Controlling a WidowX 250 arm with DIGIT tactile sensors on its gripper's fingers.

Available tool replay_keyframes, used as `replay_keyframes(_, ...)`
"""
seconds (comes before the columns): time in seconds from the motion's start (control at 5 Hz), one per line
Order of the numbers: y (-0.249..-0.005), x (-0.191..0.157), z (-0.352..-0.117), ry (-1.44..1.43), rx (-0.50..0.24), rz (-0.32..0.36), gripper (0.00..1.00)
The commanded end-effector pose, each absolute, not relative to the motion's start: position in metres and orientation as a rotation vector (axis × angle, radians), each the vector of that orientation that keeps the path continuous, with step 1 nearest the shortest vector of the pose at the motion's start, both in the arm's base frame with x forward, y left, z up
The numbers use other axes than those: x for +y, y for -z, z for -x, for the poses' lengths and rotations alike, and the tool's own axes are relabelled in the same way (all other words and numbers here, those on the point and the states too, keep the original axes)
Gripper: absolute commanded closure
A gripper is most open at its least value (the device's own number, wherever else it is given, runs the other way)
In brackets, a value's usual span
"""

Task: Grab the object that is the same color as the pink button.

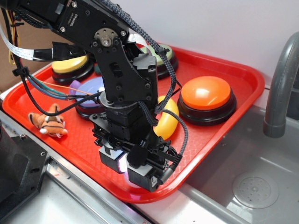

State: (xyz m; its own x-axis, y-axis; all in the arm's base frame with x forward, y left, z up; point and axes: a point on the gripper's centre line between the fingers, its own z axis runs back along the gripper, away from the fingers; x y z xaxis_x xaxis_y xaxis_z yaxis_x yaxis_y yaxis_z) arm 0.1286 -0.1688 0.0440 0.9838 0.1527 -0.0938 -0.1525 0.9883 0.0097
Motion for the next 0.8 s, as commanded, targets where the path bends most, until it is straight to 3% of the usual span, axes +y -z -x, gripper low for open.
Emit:
replay_keyframes(0.0, -0.089, -0.149, -0.150, -0.144, 0.000, 0.014, 1.00)
replay_keyframes(0.6, -0.175, -0.041, -0.185, -0.154, -0.130, -0.009, 1.00)
